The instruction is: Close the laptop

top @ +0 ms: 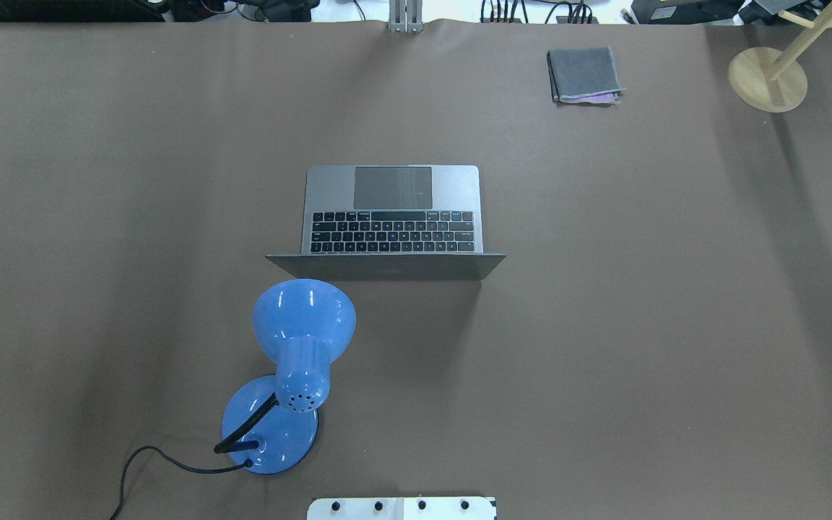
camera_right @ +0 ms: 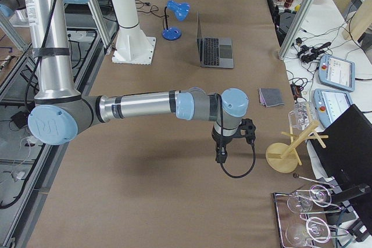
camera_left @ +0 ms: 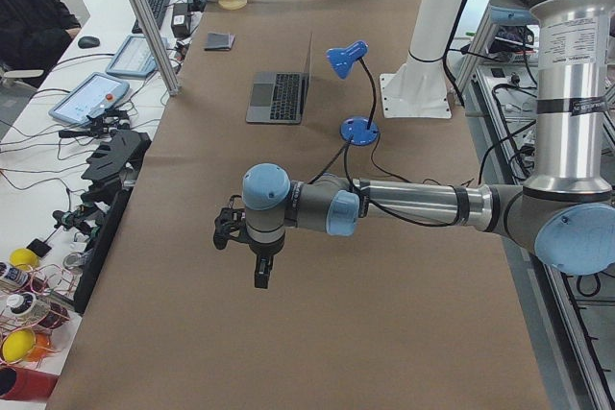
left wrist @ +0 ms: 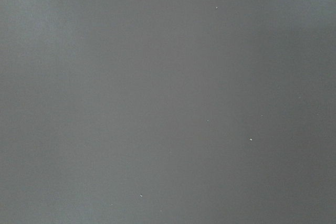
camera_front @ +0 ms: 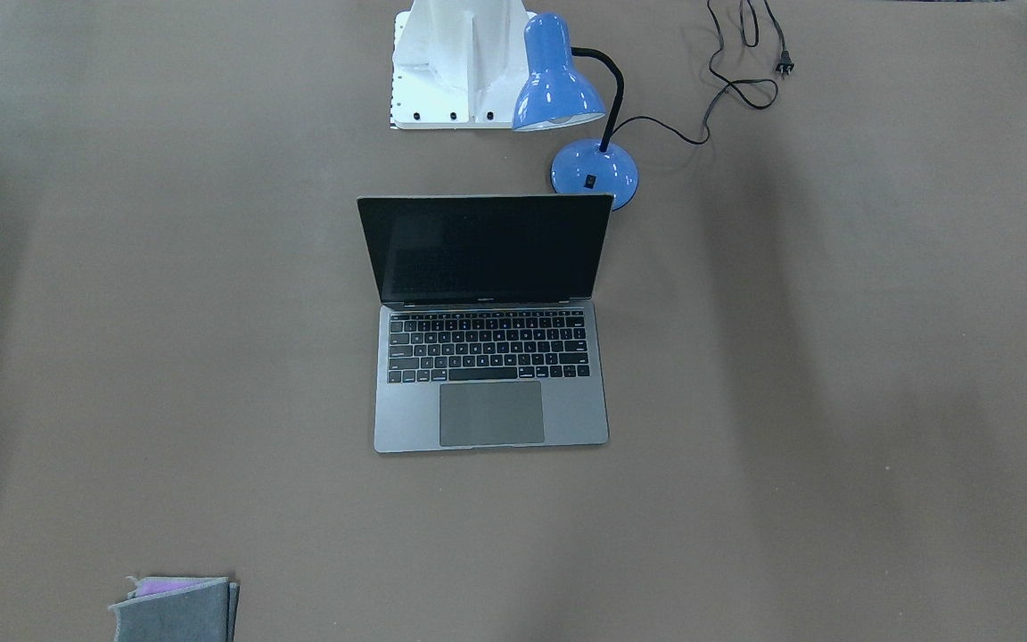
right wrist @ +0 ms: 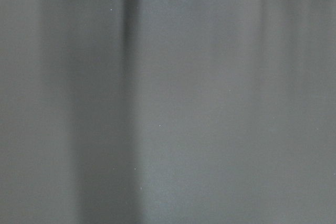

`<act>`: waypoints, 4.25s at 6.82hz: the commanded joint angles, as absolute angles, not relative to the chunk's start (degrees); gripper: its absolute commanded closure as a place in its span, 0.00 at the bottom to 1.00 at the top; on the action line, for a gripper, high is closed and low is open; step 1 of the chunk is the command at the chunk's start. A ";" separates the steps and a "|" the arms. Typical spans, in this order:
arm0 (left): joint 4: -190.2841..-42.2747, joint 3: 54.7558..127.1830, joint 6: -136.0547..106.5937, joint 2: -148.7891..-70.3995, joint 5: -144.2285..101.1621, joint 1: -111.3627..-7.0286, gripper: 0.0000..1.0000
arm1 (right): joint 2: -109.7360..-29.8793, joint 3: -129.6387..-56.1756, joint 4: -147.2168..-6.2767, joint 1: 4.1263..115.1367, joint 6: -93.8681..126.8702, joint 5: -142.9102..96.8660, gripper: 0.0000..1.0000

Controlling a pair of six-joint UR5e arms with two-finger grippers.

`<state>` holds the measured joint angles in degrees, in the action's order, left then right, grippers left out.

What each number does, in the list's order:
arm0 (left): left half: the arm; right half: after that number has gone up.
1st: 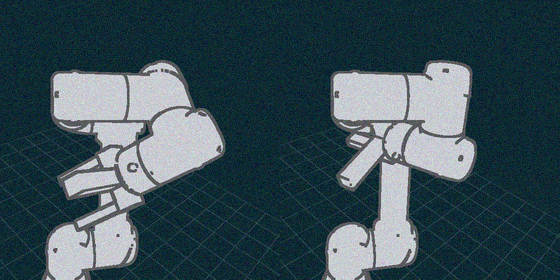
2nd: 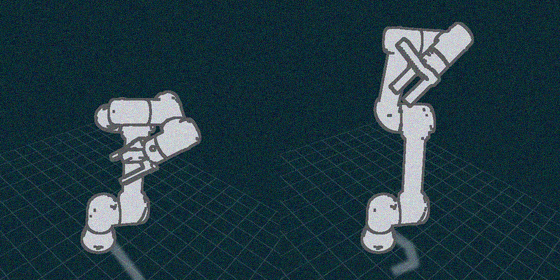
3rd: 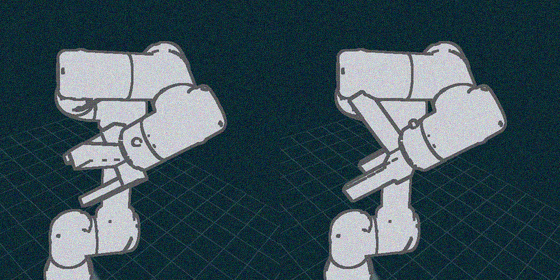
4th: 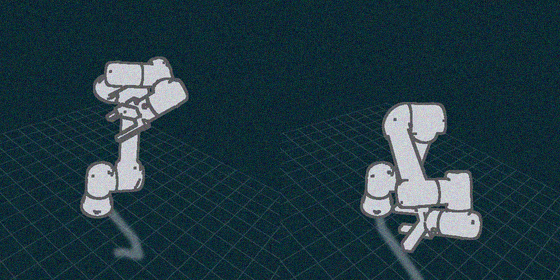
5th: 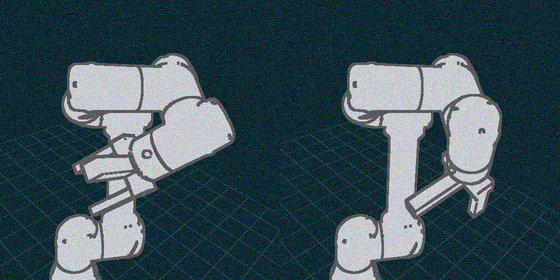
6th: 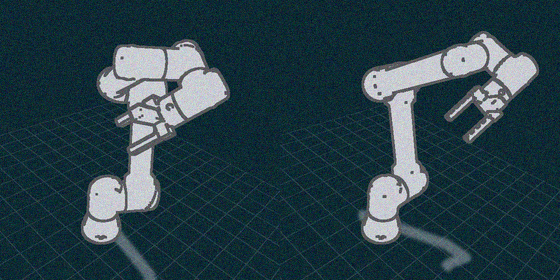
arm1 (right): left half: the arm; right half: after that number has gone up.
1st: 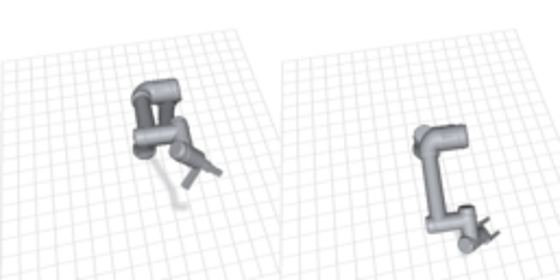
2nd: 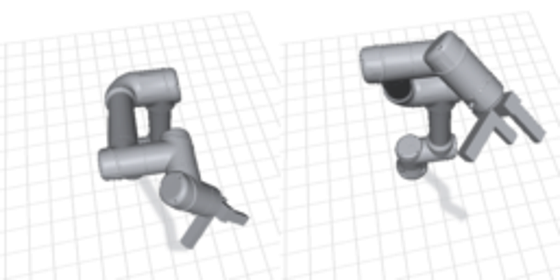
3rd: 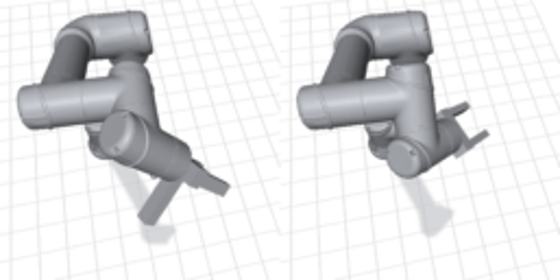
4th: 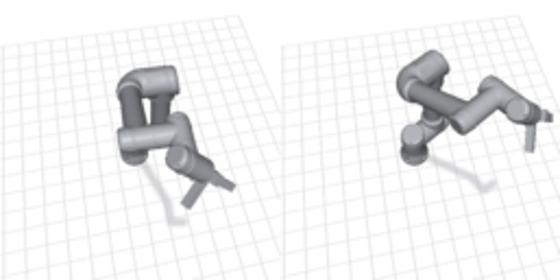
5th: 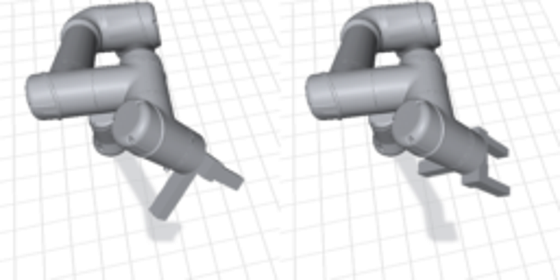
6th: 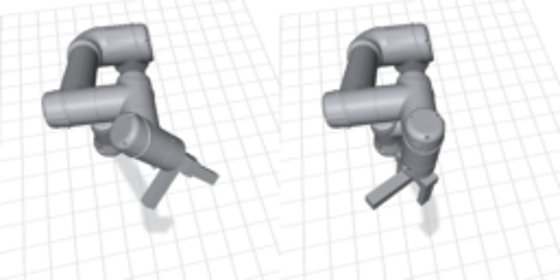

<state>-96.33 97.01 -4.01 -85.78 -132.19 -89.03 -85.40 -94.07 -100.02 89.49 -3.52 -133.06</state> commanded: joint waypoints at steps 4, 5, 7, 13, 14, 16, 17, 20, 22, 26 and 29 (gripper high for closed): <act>-96.33 96.68 -3.96 -85.78 -132.19 -89.03 0.02 | -85.52 -94.31 -100.02 89.47 -3.52 -133.33 0.00; -96.33 96.51 -3.96 -85.78 -132.19 -89.03 0.02 | -85.69 -94.48 -100.02 89.65 -3.52 -133.42 0.00; -96.33 96.33 -3.96 -85.78 -132.19 -89.03 0.02 | -85.69 -94.48 -100.02 89.74 -3.43 -133.51 0.00; -96.50 96.60 -3.96 -86.13 -131.76 -88.77 0.02 | -85.34 -94.48 -100.02 89.74 -3.34 -133.86 0.00; -96.50 96.07 -4.22 -86.13 -131.40 -88.68 0.02 | -85.34 -94.66 -100.02 89.74 -3.25 -133.86 0.00; -96.77 95.80 -4.31 -86.04 -132.09 -88.77 0.02 | -85.17 -94.75 -100.02 89.65 -3.16 -133.86 0.00; -96.77 96.15 -4.39 -86.83 -132.36 -88.68 0.02 | -84.64 -94.75 -100.28 89.65 -3.16 -133.94 0.00; -96.15 96.15 -11.04 -96.47 -131.84 -86.94 0.02 | -79.65 -94.39 -100.19 89.12 -2.38 -142.44 0.00; -96.24 95.97 -16.74 -102.71 -132.36 -83.24 0.02 | -74.65 -95.01 -99.94 84.06 4.34 -146.05 0.00; -105.90 99.30 -47.48 -106.87 -135.34 -66.30 0.12 | -68.73 -105.54 -96.45 66.57 34.98 -146.25 0.01; -105.64 107.64 -57.79 -106.61 -147.64 -60.77 0.52 | -70.66 -110.99 -87.81 58.74 52.87 -146.60 0.28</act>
